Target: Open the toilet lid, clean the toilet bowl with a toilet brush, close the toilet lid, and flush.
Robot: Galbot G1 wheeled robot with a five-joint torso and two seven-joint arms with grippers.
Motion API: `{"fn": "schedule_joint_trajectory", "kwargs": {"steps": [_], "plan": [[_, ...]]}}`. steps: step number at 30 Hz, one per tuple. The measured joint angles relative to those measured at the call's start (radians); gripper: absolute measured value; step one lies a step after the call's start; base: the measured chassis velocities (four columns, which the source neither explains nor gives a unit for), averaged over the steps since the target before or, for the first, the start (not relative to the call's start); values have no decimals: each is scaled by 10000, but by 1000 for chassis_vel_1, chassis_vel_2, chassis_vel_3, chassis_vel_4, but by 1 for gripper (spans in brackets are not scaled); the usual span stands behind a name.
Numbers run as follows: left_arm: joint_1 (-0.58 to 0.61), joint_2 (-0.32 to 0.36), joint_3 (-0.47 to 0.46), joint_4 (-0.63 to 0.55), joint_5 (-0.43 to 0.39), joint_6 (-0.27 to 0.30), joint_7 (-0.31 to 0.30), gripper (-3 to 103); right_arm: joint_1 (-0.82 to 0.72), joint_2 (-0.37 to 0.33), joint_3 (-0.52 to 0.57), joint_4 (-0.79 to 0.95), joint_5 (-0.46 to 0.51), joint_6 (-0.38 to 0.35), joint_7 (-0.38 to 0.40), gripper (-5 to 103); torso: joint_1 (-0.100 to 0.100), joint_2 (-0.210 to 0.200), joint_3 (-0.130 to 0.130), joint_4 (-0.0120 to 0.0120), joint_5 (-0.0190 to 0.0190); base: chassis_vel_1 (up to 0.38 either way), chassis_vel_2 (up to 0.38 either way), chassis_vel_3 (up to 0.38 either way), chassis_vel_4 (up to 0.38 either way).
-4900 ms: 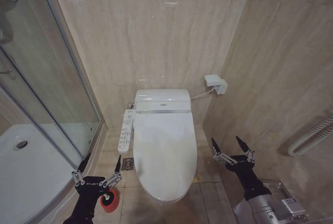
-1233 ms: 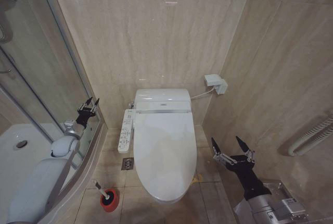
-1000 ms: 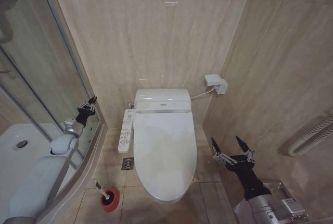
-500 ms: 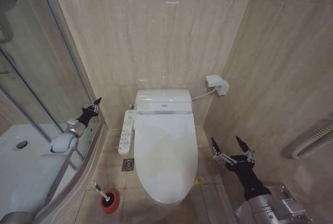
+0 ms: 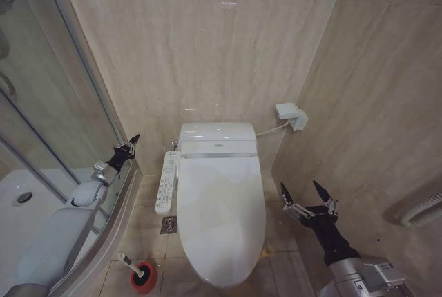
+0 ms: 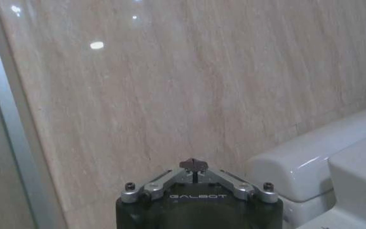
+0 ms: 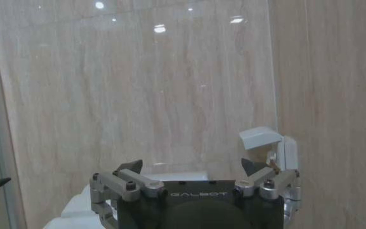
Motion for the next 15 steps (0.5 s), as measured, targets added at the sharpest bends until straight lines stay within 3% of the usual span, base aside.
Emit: {"fn": "schedule_joint_trajectory", "kwargs": {"steps": [15], "plan": [[-123, -172, 204, 345, 20, -242, 406, 0, 0, 0, 0, 0, 0, 0, 0, 100, 1, 0, 1, 0, 0, -67, 67, 59, -65]]}}
